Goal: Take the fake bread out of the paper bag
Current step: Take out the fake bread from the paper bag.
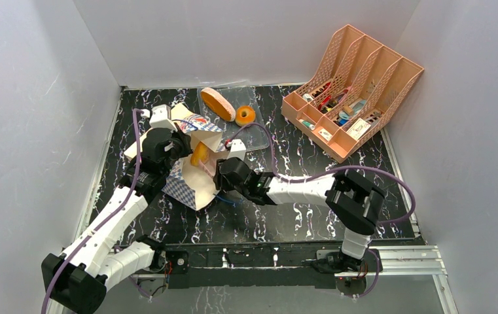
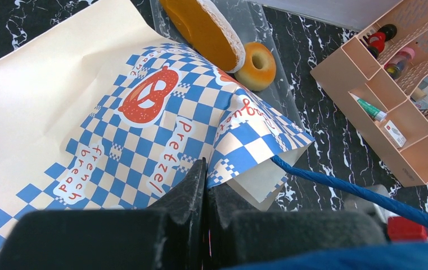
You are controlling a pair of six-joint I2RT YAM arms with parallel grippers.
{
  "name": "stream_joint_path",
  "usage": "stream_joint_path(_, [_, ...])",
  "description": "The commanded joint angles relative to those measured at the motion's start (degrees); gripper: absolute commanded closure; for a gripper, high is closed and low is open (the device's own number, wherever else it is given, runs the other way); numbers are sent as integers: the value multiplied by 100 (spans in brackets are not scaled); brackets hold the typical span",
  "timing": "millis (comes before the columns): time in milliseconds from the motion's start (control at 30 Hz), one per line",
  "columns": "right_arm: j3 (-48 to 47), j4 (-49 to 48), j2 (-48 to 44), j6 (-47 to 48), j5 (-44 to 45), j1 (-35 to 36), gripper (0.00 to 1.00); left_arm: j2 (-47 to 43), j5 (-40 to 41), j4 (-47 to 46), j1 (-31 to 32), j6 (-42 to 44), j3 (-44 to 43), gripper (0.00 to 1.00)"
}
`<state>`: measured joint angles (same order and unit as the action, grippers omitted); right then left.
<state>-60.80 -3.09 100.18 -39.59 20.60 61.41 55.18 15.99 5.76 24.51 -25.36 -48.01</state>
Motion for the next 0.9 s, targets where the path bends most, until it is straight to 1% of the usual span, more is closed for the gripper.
stream_joint_path(0, [-386, -506, 215, -137, -244, -173, 65, 86, -66, 22, 75, -47, -31, 100])
stream_joint_path(233, [-665, -687, 613, -161, -448, -336, 63, 174, -131, -39, 148, -65, -7, 100])
stream_joint_path(500, [-1131, -910, 1180, -163, -497, -424, 58, 179, -229, -91, 220, -81, 72, 100])
stream_joint_path(633, [-1411, -958, 1517, -172, -589, -456, 59, 177, -262, -122, 246, -99, 142, 100])
stream_joint_path(700, [-1576, -815, 1637, -135, -651, -454, 59, 178, -251, -109, 252, -96, 149, 100])
stream_joint_path(767, [-1516, -779, 1587, 11, -619, -433, 58, 146, -225, -77, 254, -64, 149, 100])
stream_joint_path(867, [-1189, -997, 1328, 464, -443, -349, 56, 103, -178, -86, 254, -39, 189, 100])
